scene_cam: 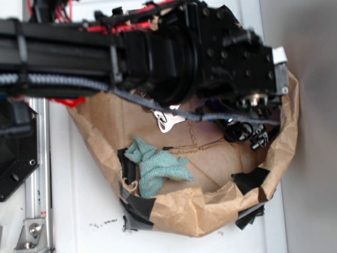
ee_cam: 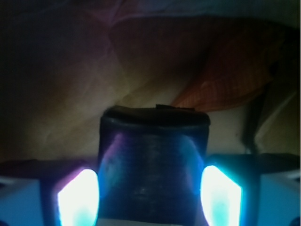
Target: Grab the black box.
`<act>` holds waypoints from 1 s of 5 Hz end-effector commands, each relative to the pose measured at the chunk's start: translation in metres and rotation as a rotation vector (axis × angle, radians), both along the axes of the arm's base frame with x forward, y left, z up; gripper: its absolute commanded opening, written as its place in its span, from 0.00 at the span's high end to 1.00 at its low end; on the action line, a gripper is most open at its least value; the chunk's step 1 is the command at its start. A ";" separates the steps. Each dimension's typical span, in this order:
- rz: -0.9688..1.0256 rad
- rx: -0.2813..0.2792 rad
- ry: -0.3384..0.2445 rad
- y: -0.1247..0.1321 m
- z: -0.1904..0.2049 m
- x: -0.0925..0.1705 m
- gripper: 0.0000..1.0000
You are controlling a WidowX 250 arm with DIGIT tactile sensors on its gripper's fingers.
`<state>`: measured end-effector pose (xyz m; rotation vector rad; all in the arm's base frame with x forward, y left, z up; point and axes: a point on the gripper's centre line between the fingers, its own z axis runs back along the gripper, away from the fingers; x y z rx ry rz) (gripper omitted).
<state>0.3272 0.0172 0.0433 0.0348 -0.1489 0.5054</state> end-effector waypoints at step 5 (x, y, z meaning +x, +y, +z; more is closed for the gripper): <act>-0.266 0.120 -0.005 -0.024 0.139 -0.068 1.00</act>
